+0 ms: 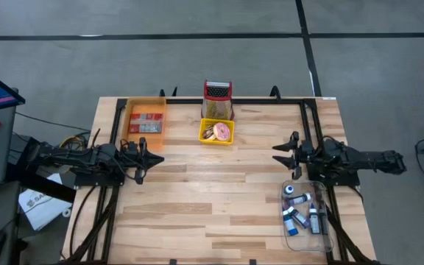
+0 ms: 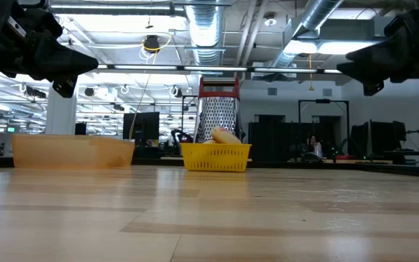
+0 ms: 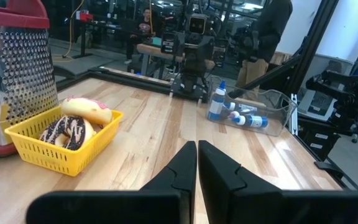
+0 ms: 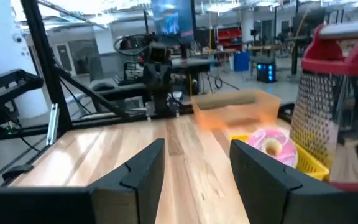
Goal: Pick & Place Food Item
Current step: Return to Home Position
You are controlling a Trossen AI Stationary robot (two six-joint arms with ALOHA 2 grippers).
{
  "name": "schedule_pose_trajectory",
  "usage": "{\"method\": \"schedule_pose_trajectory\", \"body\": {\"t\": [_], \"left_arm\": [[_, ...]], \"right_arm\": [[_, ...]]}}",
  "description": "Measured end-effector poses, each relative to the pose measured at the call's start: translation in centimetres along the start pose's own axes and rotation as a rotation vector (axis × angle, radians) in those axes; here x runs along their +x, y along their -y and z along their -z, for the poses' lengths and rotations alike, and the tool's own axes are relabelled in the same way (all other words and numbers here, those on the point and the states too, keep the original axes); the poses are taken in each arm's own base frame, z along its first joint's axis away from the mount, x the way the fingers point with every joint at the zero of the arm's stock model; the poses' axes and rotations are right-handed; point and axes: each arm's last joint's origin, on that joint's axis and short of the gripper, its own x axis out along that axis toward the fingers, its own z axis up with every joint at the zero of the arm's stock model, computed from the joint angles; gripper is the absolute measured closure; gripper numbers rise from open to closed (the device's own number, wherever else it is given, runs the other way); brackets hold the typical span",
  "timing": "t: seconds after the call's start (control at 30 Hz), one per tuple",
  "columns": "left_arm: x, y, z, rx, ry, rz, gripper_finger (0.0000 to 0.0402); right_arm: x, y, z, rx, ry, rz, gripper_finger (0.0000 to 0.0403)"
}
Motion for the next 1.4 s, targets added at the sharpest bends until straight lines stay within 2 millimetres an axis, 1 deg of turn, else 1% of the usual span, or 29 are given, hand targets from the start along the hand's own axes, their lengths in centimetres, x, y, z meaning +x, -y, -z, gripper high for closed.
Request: {"method": "schedule_pose_trajectory", "body": {"t": [0.2, 1.4], "left_arm": [[0.00, 0.00, 0.01, 0.000, -0.001, 0.000, 0.0390], [0.01, 0.00, 0.01, 0.000, -0.001, 0.000, 0.0390]], "right_arm": [[0.00, 0.12, 0.18, -0.043, -0.020, 0.013, 0.0228], [0.06, 0.11, 0.33, -0.048, -0.037, 0.012, 0.0228]]}}
